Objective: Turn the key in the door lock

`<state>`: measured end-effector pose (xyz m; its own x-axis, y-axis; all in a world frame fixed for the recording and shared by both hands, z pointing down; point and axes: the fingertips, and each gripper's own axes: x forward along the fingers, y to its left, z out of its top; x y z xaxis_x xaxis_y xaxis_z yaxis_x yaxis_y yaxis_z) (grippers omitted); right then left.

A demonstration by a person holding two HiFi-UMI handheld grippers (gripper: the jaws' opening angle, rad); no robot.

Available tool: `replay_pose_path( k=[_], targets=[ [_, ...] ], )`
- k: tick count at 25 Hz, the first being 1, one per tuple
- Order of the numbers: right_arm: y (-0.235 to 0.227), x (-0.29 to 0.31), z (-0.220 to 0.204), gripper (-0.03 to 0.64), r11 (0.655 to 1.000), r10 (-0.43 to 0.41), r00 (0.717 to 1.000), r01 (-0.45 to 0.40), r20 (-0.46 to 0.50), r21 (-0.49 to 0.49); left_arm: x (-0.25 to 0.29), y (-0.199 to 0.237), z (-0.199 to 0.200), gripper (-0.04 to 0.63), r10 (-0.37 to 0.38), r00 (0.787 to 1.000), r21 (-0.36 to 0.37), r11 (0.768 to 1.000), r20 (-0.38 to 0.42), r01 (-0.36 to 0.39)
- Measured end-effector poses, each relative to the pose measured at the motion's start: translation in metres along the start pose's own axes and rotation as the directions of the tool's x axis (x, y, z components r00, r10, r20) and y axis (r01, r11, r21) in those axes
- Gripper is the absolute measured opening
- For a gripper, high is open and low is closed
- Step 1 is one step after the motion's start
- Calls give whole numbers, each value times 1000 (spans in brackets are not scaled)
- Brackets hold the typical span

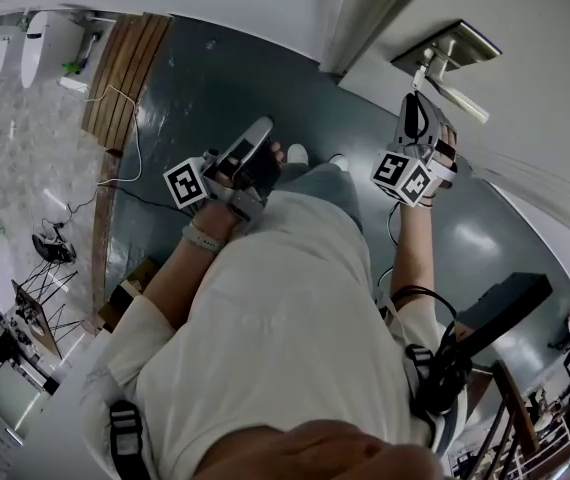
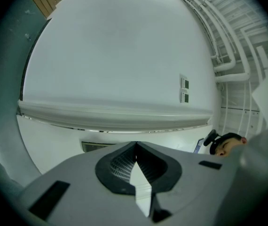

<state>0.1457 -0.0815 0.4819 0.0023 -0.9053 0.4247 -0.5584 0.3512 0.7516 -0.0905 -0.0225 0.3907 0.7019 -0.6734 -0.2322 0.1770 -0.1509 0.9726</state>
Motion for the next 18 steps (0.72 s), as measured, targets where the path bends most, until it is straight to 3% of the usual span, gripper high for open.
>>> replay_pose_path(
  k=[2, 4, 9, 18],
  targets=[
    [-1, 6, 1, 41, 993, -37, 999, 35, -24, -109, -1, -2, 1, 9, -2, 1000, 5, 1000, 4, 2],
    [-2, 6, 2, 40, 985, -75, 997, 70, -24, -157, -2, -3, 1, 9, -6, 1000, 11, 1000, 6, 6],
    [-6, 7, 1, 41, 978, -132, 991, 129, -10, -161, -4, -2, 2, 9, -2, 1000, 13, 1000, 9, 2],
    [-8, 33, -5, 44, 971, -131, 991, 123, -28, -207, -5, 2, -2, 9, 1, 1000, 16, 1000, 3, -1]
  ],
)
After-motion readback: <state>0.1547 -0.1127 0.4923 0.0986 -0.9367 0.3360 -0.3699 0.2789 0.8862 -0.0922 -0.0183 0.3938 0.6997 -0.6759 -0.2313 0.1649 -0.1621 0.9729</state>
